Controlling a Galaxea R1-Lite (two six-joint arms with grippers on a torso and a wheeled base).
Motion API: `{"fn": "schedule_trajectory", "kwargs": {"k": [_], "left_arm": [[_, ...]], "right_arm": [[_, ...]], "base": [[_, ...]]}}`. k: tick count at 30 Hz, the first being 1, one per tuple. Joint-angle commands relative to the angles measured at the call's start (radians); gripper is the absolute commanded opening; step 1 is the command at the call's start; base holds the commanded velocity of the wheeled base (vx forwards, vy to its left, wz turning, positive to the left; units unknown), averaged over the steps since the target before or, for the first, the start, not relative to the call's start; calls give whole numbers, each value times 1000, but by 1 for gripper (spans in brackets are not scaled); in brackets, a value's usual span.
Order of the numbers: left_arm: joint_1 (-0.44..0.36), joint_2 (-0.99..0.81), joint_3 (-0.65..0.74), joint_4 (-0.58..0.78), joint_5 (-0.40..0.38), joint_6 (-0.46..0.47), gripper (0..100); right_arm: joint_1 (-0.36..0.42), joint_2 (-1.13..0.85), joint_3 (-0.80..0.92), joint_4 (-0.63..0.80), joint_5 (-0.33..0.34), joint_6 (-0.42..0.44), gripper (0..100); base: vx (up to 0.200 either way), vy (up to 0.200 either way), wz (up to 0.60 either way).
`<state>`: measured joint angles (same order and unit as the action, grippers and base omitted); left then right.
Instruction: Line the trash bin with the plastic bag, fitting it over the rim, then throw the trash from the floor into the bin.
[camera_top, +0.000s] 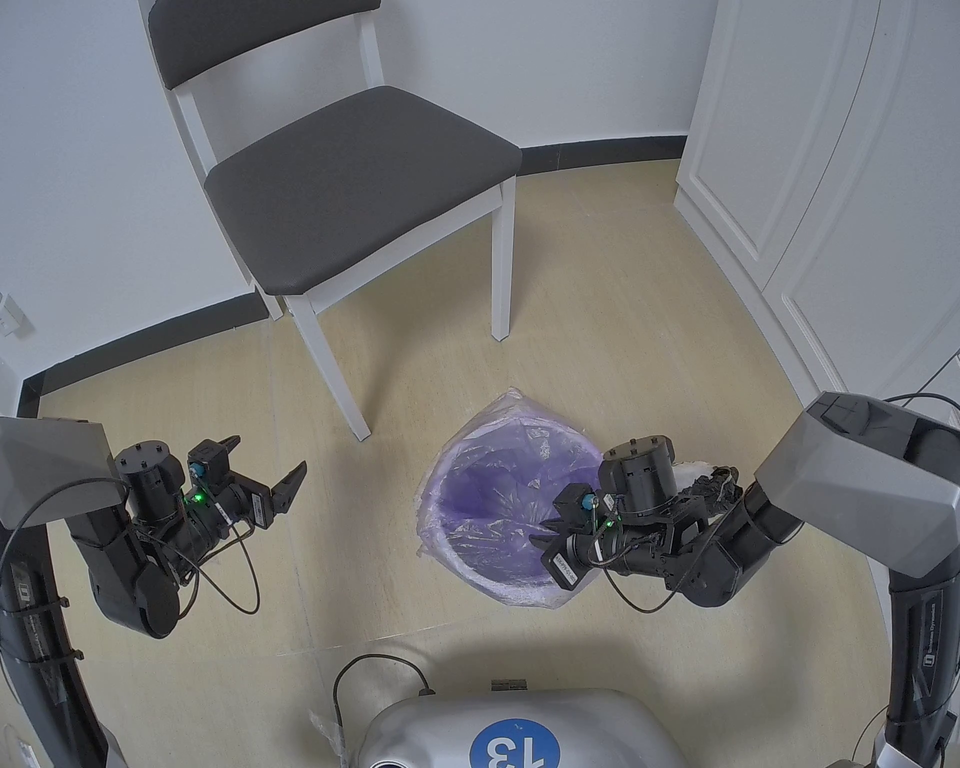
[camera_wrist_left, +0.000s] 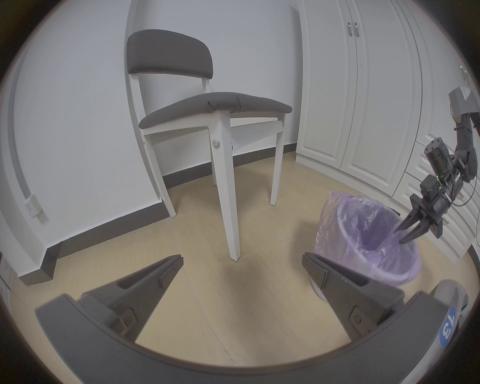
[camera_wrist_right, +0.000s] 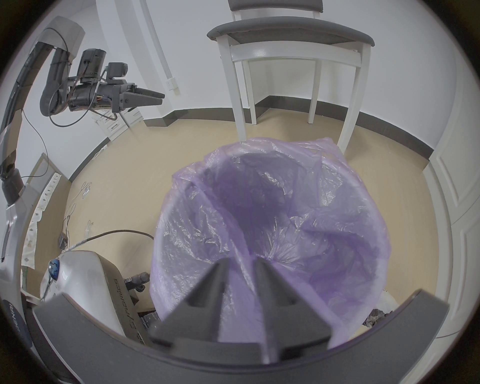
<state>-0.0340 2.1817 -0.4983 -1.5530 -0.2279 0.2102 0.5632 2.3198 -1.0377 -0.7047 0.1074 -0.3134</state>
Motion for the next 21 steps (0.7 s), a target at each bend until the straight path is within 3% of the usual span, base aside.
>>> {"fn": "schedule_trajectory", "kwargs": {"k": [1, 21], "left_arm": [[0, 32, -9, -18, 1, 1, 100], [-9, 55, 1, -18, 2, 34, 100]], "right_arm": [[3, -30, 33, -4, 0, -6, 0], [104, -23, 189, -70, -5, -44, 0]], "base": [[0, 0, 0], [0, 0, 0]]}}
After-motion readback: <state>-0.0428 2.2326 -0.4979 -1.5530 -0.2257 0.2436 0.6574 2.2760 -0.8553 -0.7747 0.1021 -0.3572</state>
